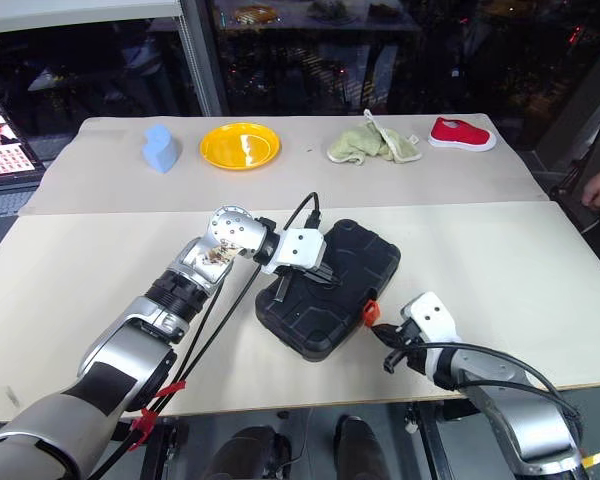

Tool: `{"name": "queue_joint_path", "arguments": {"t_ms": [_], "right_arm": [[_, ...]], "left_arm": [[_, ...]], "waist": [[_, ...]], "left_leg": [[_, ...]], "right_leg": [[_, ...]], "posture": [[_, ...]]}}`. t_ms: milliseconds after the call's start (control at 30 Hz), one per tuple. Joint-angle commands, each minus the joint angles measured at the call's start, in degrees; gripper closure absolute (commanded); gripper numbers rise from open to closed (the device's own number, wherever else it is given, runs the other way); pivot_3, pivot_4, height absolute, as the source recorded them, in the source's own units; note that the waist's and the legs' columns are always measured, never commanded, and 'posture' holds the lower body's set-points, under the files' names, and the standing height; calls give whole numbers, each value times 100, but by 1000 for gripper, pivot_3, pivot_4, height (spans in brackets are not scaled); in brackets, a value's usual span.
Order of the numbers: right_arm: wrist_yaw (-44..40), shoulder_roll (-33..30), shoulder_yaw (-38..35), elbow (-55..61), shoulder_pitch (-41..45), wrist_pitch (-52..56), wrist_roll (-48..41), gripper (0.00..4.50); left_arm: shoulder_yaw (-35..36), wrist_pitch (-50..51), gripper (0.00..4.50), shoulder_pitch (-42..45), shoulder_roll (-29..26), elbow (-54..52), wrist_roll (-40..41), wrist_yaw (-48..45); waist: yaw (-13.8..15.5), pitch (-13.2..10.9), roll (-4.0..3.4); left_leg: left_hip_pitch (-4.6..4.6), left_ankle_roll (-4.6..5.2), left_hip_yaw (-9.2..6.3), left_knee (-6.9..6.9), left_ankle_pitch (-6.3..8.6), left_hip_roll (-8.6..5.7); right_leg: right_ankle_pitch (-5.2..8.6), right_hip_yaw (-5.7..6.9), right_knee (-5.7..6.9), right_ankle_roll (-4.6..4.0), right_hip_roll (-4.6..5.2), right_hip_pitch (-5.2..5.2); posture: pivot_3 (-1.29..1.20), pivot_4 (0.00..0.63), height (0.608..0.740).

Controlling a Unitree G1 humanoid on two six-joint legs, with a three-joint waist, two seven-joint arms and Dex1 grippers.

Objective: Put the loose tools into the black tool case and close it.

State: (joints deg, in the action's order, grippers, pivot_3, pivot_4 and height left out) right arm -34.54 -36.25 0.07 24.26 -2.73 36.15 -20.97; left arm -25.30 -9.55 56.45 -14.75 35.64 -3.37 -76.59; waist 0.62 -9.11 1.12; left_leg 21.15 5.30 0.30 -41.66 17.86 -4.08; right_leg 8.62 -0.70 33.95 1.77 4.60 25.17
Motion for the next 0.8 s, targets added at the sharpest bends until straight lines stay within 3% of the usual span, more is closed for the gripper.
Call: {"name": "queue_joint_path", "arguments": {"t_ms": [33, 267, 600, 700, 800], "right_arm": [[16, 228, -10, 19, 226, -274, -25, 4500], [12, 376, -381, 435, 375, -147, -345, 4500], [-181, -32, -1035, 1234, -67, 459, -834, 4500], [-248, -115, -1203, 1268, -306, 464, -943, 3751], [-327, -201, -1077, 1206, -439, 324, -841, 2671]], "left_arm": [[-191, 131, 4439, -49, -37, 98, -258, -56], [-194, 145, 4439, -79, -8, 84, -253, -39], [-188, 88, 4439, -83, 56, 209, -264, 27], [-177, 76, 4500, -89, 51, 224, -268, 28], [-176, 76, 4500, -96, 49, 218, -271, 29]], "waist": [[3, 0, 0], [-34, -2, -1], [-31, -2, -2], [18, -3, -1], [17, -2, -1]], "left_leg": [[0, -1, 0, 0, -1, 0], [3, -2, 1, 0, -2, 1], [2, -2, -3, 4, -1, 2], [4, 0, -8, 6, 0, 3], [6, 9, -4, 5, 6, 1]], "right_leg": [[1, 0, 1, 2, 1, 0], [5, -4, 4, 7, -2, 8], [12, -2, 4, 18, -4, 9], [17, 2, 2, 25, -6, 6], [1, 1, -1, -1, 2, 5]], "posture": [[0, 150, 740], [0, 150, 740], [0, 150, 740], [0, 150, 740], [0, 150, 740]]}}
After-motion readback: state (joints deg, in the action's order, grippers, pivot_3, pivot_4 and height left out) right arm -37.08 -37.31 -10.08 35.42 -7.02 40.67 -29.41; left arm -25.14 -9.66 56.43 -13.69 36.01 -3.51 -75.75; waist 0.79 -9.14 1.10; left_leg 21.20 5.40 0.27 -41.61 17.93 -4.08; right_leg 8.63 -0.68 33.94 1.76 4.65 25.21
